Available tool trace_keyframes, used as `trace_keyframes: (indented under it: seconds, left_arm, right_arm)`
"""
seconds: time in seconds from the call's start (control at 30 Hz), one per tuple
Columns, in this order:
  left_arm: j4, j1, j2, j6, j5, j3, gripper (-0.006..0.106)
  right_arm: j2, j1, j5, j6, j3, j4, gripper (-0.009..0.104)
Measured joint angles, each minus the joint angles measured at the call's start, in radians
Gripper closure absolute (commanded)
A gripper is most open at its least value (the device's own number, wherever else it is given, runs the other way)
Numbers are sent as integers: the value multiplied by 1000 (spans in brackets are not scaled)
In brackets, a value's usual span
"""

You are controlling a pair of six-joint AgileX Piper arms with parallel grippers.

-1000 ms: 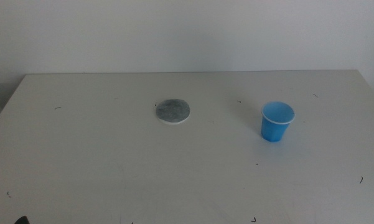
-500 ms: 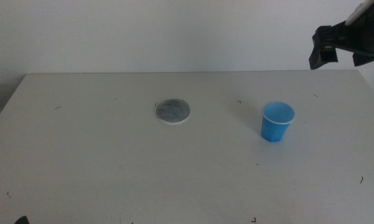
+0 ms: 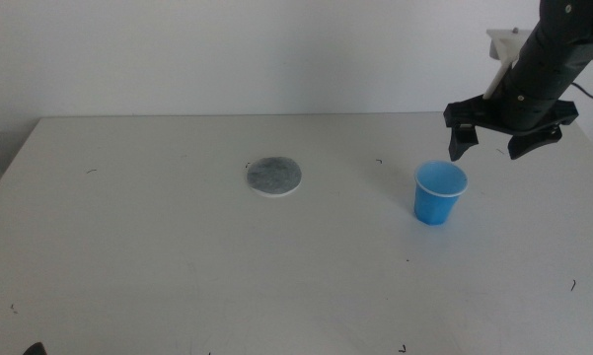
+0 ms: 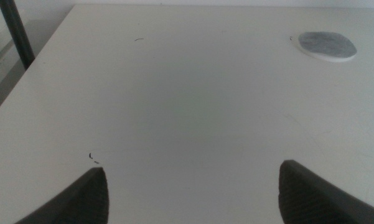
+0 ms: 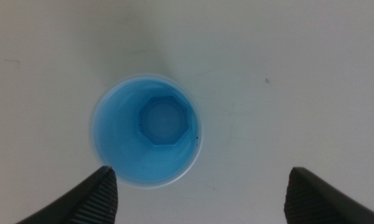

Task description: Place an empty cup on a cup mat.

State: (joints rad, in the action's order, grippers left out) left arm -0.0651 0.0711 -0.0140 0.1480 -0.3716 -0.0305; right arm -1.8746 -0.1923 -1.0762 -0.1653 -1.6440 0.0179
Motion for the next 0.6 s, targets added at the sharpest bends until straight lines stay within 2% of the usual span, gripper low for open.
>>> trace_keyframes:
  seconds: [0.3,0.6]
  left_arm:
    - [0,0,0,0,0,0,-5]
    - [0,0,0,0,0,0,-5]
  right_arm:
    - [-131,0,28,-8,-2,-1,15]
    - [-207,0,75,-8,-2,0,42]
